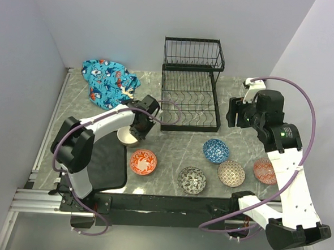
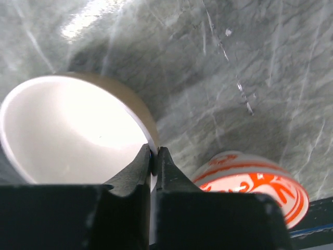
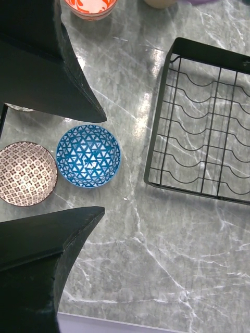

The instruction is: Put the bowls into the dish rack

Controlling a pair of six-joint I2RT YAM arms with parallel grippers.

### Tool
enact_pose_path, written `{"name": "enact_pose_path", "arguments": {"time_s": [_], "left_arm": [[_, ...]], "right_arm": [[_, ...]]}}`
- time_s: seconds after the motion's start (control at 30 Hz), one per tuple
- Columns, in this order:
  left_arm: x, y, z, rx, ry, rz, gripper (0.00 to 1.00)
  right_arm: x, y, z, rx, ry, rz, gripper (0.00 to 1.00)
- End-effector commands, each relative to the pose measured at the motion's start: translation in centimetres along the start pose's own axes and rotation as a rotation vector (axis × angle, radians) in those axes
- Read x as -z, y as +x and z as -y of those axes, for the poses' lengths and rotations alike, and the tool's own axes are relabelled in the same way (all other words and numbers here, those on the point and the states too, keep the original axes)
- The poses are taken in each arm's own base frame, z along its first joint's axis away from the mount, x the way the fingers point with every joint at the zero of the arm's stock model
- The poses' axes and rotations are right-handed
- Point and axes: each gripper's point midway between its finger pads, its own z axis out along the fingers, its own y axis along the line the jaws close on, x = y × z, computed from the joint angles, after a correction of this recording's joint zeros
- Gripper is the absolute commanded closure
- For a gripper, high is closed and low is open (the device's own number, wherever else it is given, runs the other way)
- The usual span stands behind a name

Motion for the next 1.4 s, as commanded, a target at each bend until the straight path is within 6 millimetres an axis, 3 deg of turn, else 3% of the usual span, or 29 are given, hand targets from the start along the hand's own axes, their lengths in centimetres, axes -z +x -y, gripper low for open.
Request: {"name": "enact_pose_path", "arguments": {"time_s": [0.0,0.2,0.3,0.53,0.67,0.73,0.77,0.8,0.83,0.9,0.93,0.97,1.0,1.07,1.1,1.17,1.23,1.27,1.33,1.37], "left_arm": [[3.3,-0.6,0.2,-0.03,0.033,0.084,0.99],[7.2,-2.9,0.5,-0.091,0.051,0.173,0.99],[9.0,-5.4,2.3,-0.11,0.128,0.234,0.99],[13.0,-11.7,9.0,-0.169,0.385,0.442,0.99],[15.0,-14.0,13.7,-0.212,0.611,0.552,0.99],[15.3,-14.4,15.0,-0.18,0.691,0.572,0.99],[16.7,-16.0,15.6,-0.194,0.733,0.674,0.99],[17.6,-16.0,16.5,-0.184,0.798,0.695,0.99],[16.8,-15.7,16.8,-0.171,0.827,0.704,0.99],[19.3,-17.1,17.5,-0.149,0.904,0.837,0.99],[18.2,-16.7,17.6,-0.125,0.923,0.836,0.99],[18.3,-16.7,17.8,-0.108,0.948,0.854,0.99],[20.1,-17.8,17.9,-0.078,1.011,0.938,0.99],[19.0,-17.8,18.1,-0.018,1.059,0.946,0.99],[20.1,-18.5,18.1,0.019,1.101,0.988,0.99],[19.8,-19.2,18.2,0.058,1.147,1.007,0.99],[21.2,-20.3,18.1,0.111,1.204,1.049,0.99],[20.4,-20.9,18.0,0.142,1.207,1.034,0.99],[20.7,-22.0,17.4,0.213,1.242,1.039,0.99],[19.4,-22.6,17.0,0.269,1.236,1.018,0.99]], "right_arm": [[0.8,-1.9,0.2,-0.006,0.009,0.072,0.27],[0.8,-2.3,0.7,0.006,0.031,0.083,0.27],[0.8,-2.2,1.1,0.012,0.052,0.087,0.27],[1.3,-1.7,2.5,0.025,0.118,0.092,0.28],[1.9,-1.0,3.2,0.008,0.146,0.088,0.28],[2.5,-0.9,3.7,0.004,0.168,0.093,0.29],[2.5,-0.6,3.9,0.005,0.176,0.088,0.29],[2.7,-0.6,4.1,0.004,0.185,0.09,0.28],[3.0,-0.5,4.2,0.003,0.191,0.094,0.28],[3.2,-0.2,4.4,0.001,0.197,0.091,0.29],[3.4,0.0,4.6,-0.001,0.205,0.089,0.29],[3.3,0.1,4.6,-0.003,0.208,0.086,0.29],[3.4,0.3,4.7,-0.004,0.209,0.084,0.29],[3.4,0.6,4.8,-0.007,0.214,0.079,0.29],[3.4,0.8,4.8,-0.008,0.21,0.078,0.29],[3.3,1.0,4.9,-0.012,0.215,0.076,0.29],[3.4,1.2,5.1,-0.018,0.219,0.076,0.29],[3.4,1.2,5.1,-0.023,0.221,0.076,0.29],[3.3,1.6,5.2,-0.029,0.22,0.072,0.29],[3.4,1.7,5.3,-0.034,0.224,0.072,0.29]]}}
